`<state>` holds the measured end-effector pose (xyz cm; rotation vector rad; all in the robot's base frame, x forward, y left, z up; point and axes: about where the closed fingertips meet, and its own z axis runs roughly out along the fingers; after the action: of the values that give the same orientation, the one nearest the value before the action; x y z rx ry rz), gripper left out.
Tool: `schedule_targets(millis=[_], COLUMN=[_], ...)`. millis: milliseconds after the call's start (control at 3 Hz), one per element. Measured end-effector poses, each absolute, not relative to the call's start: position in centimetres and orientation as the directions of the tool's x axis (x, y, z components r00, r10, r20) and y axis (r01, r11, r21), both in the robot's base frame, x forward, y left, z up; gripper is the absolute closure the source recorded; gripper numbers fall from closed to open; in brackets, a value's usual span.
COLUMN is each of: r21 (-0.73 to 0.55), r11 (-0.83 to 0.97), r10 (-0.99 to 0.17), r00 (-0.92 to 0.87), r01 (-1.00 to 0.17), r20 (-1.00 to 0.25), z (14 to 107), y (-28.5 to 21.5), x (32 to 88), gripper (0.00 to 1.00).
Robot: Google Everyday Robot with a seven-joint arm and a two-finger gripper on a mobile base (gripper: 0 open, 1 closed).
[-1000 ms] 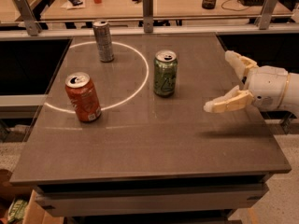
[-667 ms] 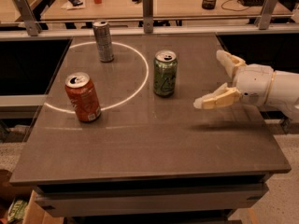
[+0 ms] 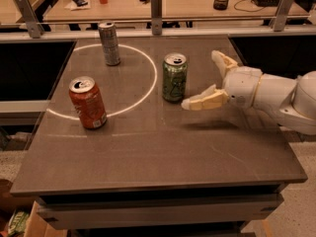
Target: Knock green can over
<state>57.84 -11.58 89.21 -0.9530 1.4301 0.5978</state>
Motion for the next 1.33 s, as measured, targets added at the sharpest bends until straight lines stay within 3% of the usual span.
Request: schedule_targets(millis=[1000, 1333], r21=[-0.08, -0.042], r11=[0.5, 0.485], r10=[-0.161, -0.121], r00=[-0.002, -0.019], r01=[-0.862, -0.874], r20=[-0.987, -0.992], z=[87.6, 87.9], y=[-5.3, -4.3], x=[59.6, 60.1], gripper=[0.0, 0.17])
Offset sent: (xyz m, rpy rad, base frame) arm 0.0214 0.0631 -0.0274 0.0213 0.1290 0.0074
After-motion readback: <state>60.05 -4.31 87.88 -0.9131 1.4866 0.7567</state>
